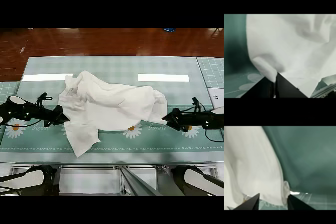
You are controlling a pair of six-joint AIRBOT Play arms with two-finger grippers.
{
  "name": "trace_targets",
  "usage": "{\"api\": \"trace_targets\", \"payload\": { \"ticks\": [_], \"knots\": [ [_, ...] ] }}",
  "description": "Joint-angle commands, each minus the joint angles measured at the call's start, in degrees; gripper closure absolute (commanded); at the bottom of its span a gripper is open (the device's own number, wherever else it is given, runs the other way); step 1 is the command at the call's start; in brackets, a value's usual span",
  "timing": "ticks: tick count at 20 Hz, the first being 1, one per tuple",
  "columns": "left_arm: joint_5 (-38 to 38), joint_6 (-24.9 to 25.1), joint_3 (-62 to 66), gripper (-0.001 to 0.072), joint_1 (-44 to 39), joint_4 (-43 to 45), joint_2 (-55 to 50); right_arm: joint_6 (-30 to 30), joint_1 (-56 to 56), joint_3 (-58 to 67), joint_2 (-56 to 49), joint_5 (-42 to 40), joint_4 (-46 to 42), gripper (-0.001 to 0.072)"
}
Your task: Fold the shirts.
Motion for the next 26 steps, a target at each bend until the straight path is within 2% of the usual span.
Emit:
{"api": "trace_targets", "payload": {
  "ticks": [1,2,3,5,8,10,12,14,16,21,26],
  "knots": [
    [0.46,0.04,0.15,0.0680,0.02,0.04,-0.04,0.07,5.55,5.95,-6.99,-3.23,3.78,0.0439],
    [0.26,0.04,0.81,0.0680,0.04,0.00,-0.02,-0.81,6.78,8.20,-7.72,-2.49,4.42,0.0631],
    [-0.55,0.07,2.21,0.0679,0.13,-0.61,0.13,-2.60,7.50,10.75,-7.76,-1.07,5.38,0.0693],
    [-2.29,0.90,6.93,0.0680,0.66,-4.11,1.40,-3.63,7.41,19.21,-7.32,4.81,6.12,0.0694],
    [-2.95,2.12,18.78,0.0680,3.21,-15.45,5.84,-2.34,5.49,36.72,-4.92,11.26,5.40,0.0694],
    [-2.67,4.72,28.41,0.0680,5.09,-24.96,9.25,-0.92,4.11,49.96,-2.78,12.63,5.16,0.0694],
    [-1.86,4.74,38.84,0.0680,6.47,-29.38,12.41,0.04,2.51,62.66,-0.68,13.05,5.09,0.0694],
    [-1.90,4.72,48.50,0.0680,7.78,-28.52,15.98,0.17,1.07,73.00,2.75,13.99,4.22,0.0694],
    [-1.18,4.63,54.93,0.0680,9.57,-25.00,20.90,0.50,0.48,77.48,8.39,13.75,-0.26,0.0694],
    [1.81,3.58,58.58,0.0680,14.75,-11.69,36.63,3.32,0.50,77.99,24.09,14.19,-15.43,0.0694],
    [-1.40,0.87,58.55,0.0680,16.17,1.84,49.53,7.34,0.50,76.72,34.93,21.57,-24.79,0.0694]
  ]
}}
